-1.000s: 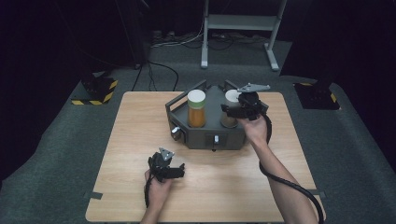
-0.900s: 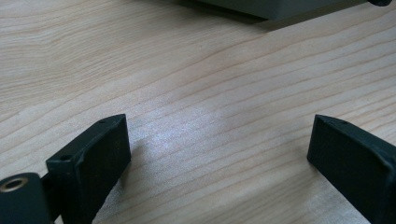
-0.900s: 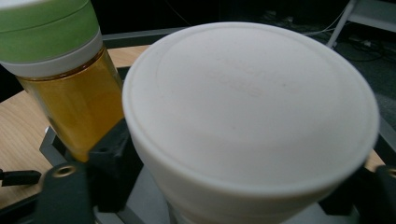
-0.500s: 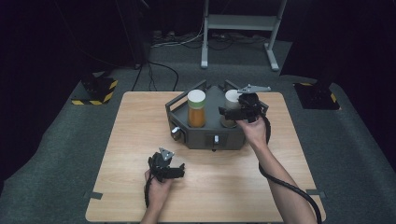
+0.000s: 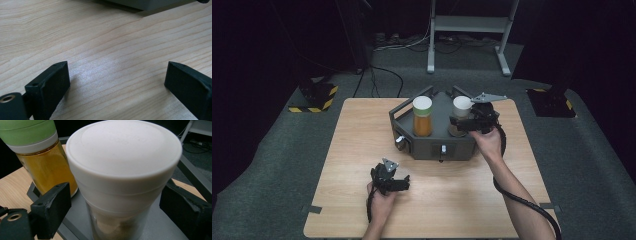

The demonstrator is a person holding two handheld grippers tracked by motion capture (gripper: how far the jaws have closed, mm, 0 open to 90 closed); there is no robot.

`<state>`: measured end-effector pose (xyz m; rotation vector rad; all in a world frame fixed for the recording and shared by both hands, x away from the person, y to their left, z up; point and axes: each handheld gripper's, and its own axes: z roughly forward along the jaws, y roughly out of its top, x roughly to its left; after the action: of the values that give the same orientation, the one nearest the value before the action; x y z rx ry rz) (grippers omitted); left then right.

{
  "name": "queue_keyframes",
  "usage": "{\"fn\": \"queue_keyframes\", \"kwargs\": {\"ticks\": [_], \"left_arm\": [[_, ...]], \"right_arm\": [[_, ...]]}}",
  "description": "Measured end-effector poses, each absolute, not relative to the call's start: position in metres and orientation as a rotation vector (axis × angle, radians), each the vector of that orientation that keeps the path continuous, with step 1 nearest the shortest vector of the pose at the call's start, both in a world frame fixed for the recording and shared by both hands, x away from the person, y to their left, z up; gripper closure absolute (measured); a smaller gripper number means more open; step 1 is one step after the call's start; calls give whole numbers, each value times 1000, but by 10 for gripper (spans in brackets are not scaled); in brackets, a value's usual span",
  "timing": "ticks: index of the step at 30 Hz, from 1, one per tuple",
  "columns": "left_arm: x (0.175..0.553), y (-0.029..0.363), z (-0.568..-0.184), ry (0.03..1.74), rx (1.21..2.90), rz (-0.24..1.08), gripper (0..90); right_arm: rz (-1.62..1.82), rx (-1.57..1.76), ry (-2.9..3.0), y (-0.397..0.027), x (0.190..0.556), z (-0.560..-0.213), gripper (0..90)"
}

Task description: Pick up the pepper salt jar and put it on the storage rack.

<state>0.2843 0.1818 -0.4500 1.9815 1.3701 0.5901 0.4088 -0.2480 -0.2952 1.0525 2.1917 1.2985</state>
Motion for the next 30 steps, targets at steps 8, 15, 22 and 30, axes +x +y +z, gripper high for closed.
{"fn": "queue_keyframes", "kwargs": {"ticks": [8,15,22,30], "left_arm": [[284,182,-450,1370,1981,590,61],[284,182,-450,1370,1982,590,61],[284,182,-450,1370,1982,590,61],[284,182,-450,1369,1982,590,62]], "right_arm": [[1304,1049,2188,-252,405,-296,103],[1305,1043,2189,-256,402,-296,105],[1312,1037,2187,-259,400,-296,107],[1311,1023,2192,-260,397,-296,108]]}}
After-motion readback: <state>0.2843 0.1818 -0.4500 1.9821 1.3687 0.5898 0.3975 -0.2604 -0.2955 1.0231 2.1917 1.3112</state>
